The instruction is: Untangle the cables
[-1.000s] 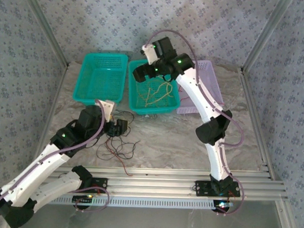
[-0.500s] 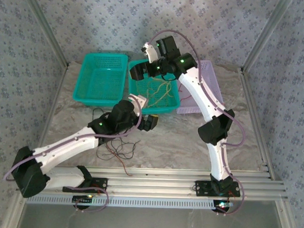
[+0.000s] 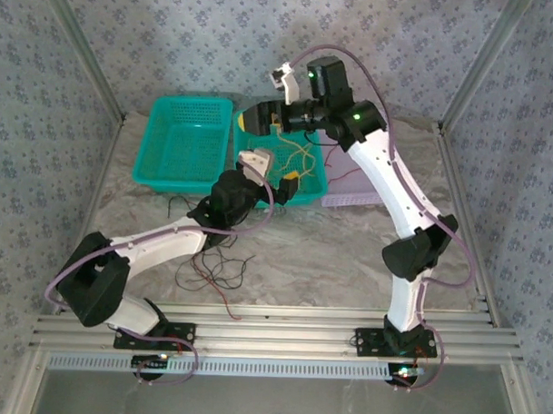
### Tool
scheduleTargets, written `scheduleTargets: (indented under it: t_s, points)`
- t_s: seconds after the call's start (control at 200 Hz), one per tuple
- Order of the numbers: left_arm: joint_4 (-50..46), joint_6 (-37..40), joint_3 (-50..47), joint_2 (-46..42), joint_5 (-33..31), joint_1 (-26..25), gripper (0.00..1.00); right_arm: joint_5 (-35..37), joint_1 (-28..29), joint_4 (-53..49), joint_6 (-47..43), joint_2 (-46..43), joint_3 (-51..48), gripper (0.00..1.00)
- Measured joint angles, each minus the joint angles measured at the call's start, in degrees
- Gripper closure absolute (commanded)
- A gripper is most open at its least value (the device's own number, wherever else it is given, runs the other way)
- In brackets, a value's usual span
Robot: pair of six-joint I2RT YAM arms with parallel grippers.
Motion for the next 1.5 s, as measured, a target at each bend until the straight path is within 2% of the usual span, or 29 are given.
scheduleTargets:
  t_s: [0.195,0.605,0.814,0.934,1.054,1.289,1.499]
  points:
    - [10.8,-1.4,0.0,4.5,0.4,0.0,0.0,-2.8,-1.3,7.6,6.2,-2.4,-4.8,0.0]
    - [20.2,-10.1,1.0,5.7,2.9,0.0,0.0,-7.4,-0.9,14.3,9.5,-3.5,-8.9,0.01]
    - [22.1,-14.2,1.0,5.7,2.9,0.3,0.1,-8.7,0.0,17.1,11.2,-4.2,-10.8,0.02]
    - [22.2,-15.5,1.5,5.7,2.9,1.5,0.18,-9.3,1.0,18.5,12.3,-5.2,-12.0,0.02]
    - [22.5,-16.6,2.1,5.7,2.9,3.0,0.33,-9.7,2.2,19.7,13.2,-6.9,-13.2,0.02]
    - [23.0,-17.4,3.0,5.7,3.6,4.1,0.71,-11.0,3.7,22.8,14.2,-9.8,-14.7,0.02]
    - [22.1,-17.9,3.6,5.6,6.4,5.4,0.97,-11.0,3.4,23.5,14.3,-10.9,-16.2,0.02]
